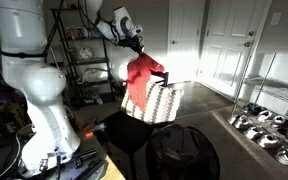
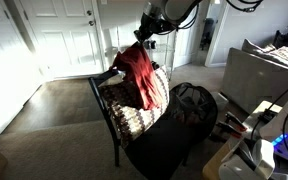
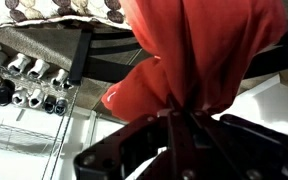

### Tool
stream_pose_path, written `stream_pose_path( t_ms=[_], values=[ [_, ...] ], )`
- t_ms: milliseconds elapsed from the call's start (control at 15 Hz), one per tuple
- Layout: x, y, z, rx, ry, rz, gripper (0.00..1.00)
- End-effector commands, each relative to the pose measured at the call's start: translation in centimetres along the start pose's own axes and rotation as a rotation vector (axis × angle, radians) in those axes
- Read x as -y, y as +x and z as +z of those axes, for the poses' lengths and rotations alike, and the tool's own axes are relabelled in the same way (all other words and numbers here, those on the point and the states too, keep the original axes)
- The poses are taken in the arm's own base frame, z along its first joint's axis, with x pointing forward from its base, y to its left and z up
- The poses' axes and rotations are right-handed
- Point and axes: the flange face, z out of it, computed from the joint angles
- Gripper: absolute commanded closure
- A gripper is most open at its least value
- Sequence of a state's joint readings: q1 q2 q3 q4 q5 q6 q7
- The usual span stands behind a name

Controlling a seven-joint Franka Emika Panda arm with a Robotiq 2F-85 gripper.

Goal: Remove the orange cloth from the chair and put it in the laundry hamper

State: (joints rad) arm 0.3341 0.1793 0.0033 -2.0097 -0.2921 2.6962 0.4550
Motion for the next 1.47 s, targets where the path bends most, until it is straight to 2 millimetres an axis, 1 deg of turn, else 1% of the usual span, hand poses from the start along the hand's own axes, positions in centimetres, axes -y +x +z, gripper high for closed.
stream_pose_path(
  t_ms=[0, 200, 333, 467, 600, 867, 1067, 1200, 1267, 1400],
  values=[
    [-2.3, -2.7, -3.7, -0.04, 0.042, 0.028, 0.99],
    [-4.6, -4.3, -6.4, -0.098, 0.046, 0.097, 0.99],
    [-7.0, -5.4, -8.0, -0.131, 0.027, 0.166, 0.99],
    [-9.2, -6.4, -9.2, -0.148, 0.002, 0.234, 0.99],
    [-11.1, -7.1, -9.8, -0.15, -0.022, 0.294, 0.99],
    [-13.7, -8.4, -9.8, -0.134, -0.044, 0.367, 0.99],
    [-16.0, -9.0, -9.2, -0.122, -0.08, 0.446, 0.99],
    [-18.2, -9.6, -8.6, -0.111, -0.095, 0.519, 0.99],
    [-19.3, -10.4, -8.6, -0.106, -0.108, 0.555, 0.99],
    [-21.8, -11.4, -8.5, -0.101, -0.14, 0.634, 0.99]
  ],
)
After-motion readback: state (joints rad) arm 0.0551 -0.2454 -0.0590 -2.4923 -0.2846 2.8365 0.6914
